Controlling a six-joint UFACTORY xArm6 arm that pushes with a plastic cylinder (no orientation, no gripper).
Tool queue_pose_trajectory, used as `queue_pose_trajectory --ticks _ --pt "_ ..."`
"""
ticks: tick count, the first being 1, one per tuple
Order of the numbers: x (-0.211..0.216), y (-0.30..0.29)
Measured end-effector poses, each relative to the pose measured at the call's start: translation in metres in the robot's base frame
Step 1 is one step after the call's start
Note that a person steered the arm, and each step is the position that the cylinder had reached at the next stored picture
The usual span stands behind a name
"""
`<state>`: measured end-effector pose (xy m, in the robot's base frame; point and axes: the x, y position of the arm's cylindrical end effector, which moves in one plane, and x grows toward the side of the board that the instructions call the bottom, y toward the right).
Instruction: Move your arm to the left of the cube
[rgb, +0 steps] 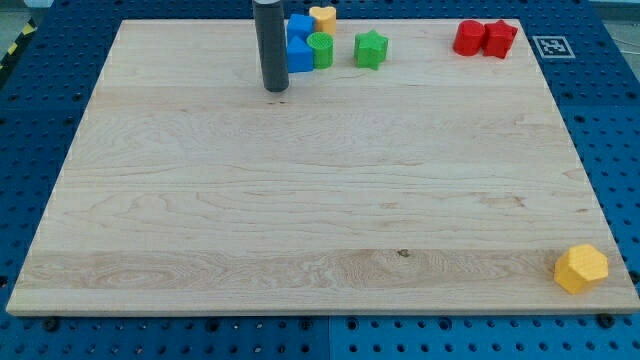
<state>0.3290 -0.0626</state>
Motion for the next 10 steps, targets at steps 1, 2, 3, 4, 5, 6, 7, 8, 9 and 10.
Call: queue_pose_trajectory --ticks 1,2,3,4,5,6,7,8,9,10 --pt "-0.015 -0.006" --pt "-0.029 -0.010" --pt "-0.051 -0.027" --pt "-0.077 -0.052" --pt "-0.115 -0.064" --pt "-0.136 -0.066" --pt "-0.136 -0.047" --pt "-0.136 -0.019" --pt "-0.135 -0.006" --pt "-0.137 0.003"
